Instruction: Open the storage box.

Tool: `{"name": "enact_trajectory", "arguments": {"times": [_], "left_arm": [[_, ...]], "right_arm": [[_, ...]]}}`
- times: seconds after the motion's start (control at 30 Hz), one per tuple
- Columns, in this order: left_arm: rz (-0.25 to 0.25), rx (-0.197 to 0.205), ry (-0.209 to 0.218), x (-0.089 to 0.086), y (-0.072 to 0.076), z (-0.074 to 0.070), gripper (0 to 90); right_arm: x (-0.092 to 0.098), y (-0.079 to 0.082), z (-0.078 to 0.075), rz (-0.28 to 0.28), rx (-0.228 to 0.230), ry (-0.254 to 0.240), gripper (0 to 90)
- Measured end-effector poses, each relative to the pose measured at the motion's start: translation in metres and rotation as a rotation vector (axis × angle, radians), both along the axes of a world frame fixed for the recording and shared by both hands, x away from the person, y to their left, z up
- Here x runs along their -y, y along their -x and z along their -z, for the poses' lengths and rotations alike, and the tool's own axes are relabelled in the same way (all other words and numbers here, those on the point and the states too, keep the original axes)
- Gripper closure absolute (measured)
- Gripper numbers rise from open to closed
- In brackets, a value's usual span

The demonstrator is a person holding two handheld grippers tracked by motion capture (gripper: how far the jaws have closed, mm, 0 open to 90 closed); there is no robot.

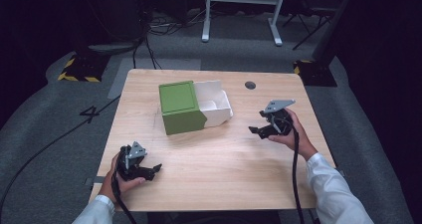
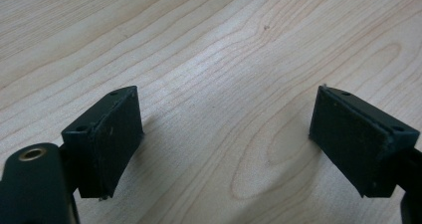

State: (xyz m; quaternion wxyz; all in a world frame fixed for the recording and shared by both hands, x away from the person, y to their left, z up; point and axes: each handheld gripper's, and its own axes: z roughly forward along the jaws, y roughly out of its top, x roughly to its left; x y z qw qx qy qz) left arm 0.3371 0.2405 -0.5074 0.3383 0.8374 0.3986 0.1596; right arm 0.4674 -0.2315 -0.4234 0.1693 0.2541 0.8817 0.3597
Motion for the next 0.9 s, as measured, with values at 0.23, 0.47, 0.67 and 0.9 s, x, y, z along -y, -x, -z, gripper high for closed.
{"name": "enact_trajectory", "arguments": {"times": [0.23,0.47,0.67,0.9], "left_arm": [[0.001,0.001,0.0,0.0,0.0,0.0,13.5],[0.0,0.0,0.0,0.0,0.0,0.0,13.5],[0.001,0.001,0.0,0.0,0.0,0.0,13.5],[0.0,0.0,0.0,0.0,0.0,0.0,13.5]], "right_arm": [[0.007,0.015,0.003,-0.022,-0.007,0.02,20.5],[0.016,0.032,0.006,-0.051,-0.008,0.033,20.4],[0.024,0.044,0.012,-0.062,-0.01,0.05,20.4],[0.039,0.057,0.029,-0.059,-0.036,0.082,20.3]]}}
